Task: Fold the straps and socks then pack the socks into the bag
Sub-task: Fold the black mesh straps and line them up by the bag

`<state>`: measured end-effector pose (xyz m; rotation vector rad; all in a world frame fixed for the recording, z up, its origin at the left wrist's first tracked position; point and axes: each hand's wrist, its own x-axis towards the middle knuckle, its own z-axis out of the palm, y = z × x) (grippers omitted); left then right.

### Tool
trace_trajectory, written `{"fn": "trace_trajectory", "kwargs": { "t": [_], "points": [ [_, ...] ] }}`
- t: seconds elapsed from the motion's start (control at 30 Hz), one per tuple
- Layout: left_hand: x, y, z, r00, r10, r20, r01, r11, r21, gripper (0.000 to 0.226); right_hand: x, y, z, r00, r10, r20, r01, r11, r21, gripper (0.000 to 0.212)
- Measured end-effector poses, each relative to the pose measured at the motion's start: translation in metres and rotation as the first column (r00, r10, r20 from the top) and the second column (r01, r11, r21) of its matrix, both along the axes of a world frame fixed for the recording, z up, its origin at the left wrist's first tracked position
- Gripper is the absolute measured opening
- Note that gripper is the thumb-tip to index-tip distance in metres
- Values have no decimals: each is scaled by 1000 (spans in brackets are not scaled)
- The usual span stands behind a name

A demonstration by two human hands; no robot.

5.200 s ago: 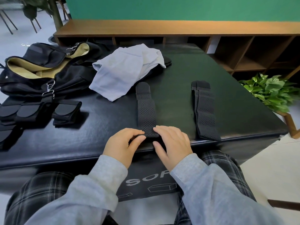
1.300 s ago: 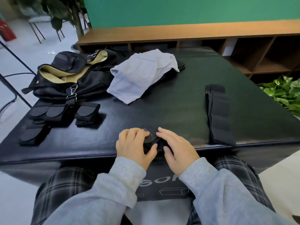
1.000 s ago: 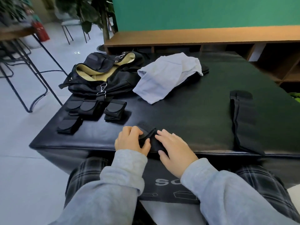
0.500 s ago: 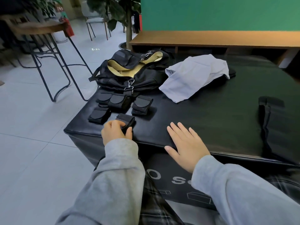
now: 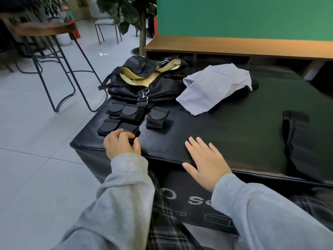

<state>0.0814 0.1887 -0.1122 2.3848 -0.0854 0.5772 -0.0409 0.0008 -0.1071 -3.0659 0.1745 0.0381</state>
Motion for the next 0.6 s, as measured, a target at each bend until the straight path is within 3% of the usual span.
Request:
{"fn": "trace_trajectory", "kwargs": {
  "t": [0.07,0.13,0.2,0.27,0.4,0.6],
  "points": [
    [-4,-3,0,994,-90,65,88,996,29,9,-2,-3,3,1000,3,14,-4,996,85,62],
    [-10,-10,-1,977,-190,97,186,981,45,20,-8,-7,8,995,-57,80,30,953,300,51],
    [-19,-21,-2,949,-290,121,286,957,51,30,-18,-11,15,958,-245,150,113,802,587,38],
    [-32,-36,-5,918,-373,131,371,928,44,29,-30,-16,24,882,-415,222,132,670,731,25],
    [-59,-71,-8,836,-522,167,531,847,-14,24,-55,-30,39,762,-526,378,90,664,742,30],
    [-78,-114,-6,711,-678,188,694,719,-32,15,-83,-75,38,620,-557,552,218,799,561,22]
  ]
}}
